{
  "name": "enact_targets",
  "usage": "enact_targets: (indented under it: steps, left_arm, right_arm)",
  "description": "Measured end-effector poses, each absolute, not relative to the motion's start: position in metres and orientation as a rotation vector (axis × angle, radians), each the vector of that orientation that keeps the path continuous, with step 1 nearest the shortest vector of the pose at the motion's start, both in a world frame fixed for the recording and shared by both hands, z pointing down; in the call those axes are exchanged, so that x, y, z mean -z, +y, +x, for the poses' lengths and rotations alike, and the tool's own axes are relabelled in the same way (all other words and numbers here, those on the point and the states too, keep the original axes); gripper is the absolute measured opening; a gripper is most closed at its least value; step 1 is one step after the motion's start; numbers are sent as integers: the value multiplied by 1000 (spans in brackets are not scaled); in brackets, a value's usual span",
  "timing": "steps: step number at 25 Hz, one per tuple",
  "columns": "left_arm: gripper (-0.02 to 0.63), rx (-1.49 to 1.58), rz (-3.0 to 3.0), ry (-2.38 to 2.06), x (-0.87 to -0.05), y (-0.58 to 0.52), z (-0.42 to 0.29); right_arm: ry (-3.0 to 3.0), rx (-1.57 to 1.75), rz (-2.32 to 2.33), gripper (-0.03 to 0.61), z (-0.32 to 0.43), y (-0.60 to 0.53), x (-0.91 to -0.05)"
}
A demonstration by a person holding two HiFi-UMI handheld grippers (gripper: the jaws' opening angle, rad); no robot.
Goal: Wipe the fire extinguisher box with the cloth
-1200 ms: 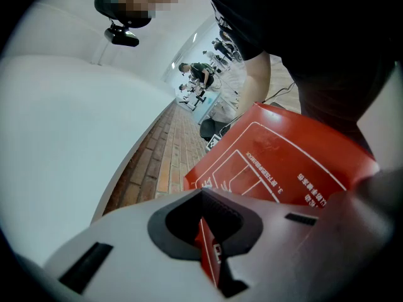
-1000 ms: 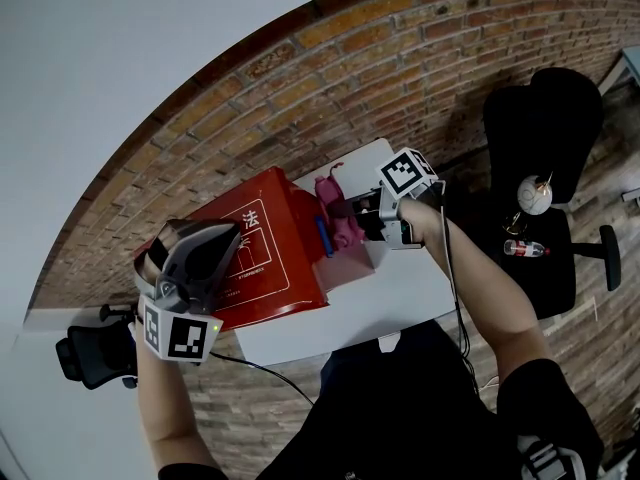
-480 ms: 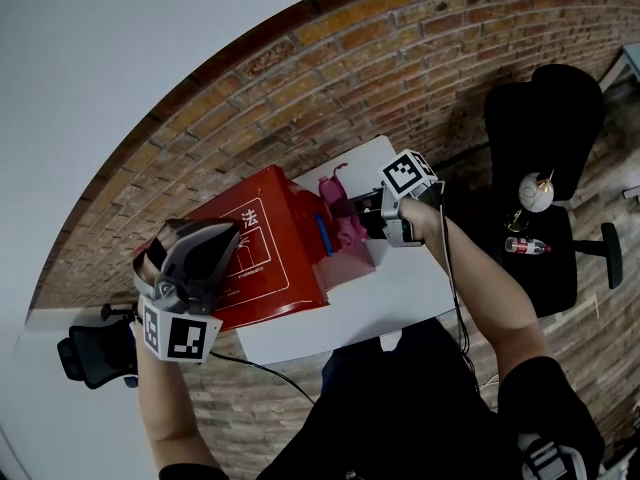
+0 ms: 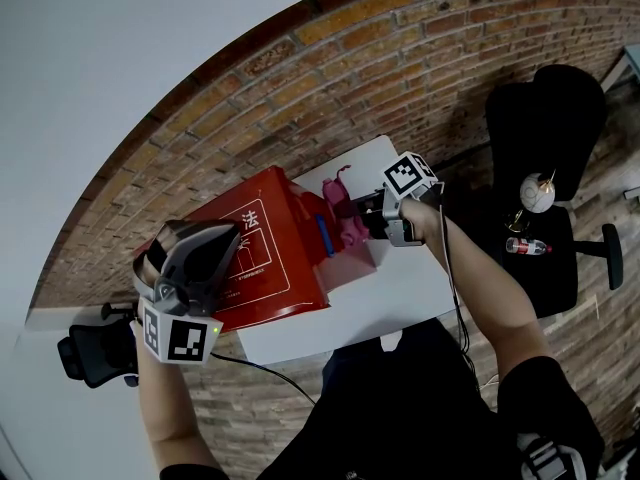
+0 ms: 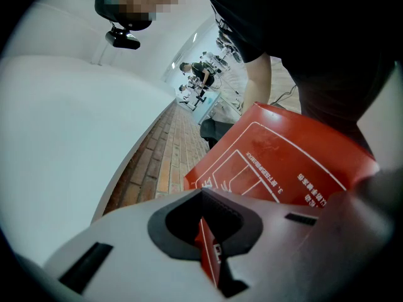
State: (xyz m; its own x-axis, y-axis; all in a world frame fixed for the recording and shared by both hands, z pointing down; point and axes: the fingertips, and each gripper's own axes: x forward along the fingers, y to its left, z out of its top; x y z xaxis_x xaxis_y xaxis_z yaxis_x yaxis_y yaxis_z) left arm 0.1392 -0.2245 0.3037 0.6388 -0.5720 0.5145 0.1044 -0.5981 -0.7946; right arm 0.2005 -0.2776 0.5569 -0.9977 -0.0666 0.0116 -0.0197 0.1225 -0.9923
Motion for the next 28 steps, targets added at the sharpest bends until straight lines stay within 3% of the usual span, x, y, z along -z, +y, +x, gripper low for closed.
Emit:
enact_targets:
  steps: [28]
  left_arm:
    - [31,998,-1997,369,-304,-225,139]
  right_arm:
    - [2351,2084,-141,100,199,-280,-619]
